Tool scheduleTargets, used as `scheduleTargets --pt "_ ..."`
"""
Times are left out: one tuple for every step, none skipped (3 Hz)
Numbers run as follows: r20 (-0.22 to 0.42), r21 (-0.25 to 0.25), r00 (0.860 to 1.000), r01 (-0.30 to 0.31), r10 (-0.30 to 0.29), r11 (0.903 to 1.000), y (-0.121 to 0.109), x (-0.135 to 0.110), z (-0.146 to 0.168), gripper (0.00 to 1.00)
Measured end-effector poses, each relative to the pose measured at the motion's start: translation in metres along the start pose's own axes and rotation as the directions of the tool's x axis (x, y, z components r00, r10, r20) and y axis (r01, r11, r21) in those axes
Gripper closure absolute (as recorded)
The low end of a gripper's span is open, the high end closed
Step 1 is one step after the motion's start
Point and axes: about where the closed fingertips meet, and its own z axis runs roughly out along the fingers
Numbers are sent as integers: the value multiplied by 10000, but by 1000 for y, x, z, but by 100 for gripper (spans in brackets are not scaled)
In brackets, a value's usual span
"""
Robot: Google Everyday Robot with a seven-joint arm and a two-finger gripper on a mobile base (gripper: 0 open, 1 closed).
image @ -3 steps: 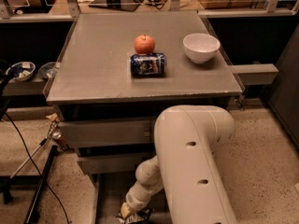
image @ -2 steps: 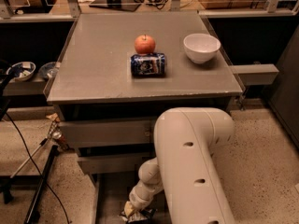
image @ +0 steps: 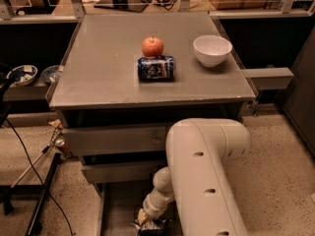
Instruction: Place blue chip bag into bottom drawer
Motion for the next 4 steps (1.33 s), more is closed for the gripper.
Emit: scheduleTargets --pt "84 329 10000 0 -2 9995 10 -1 1 100" --pt "556 894 9982 -274 225 9956 12 -4 -1 100" --pt "638 978 9976 -315 253 9947 12 -5 -1 100" --pt "689 878 9967 -482 422 9950 8 -6 1 100"
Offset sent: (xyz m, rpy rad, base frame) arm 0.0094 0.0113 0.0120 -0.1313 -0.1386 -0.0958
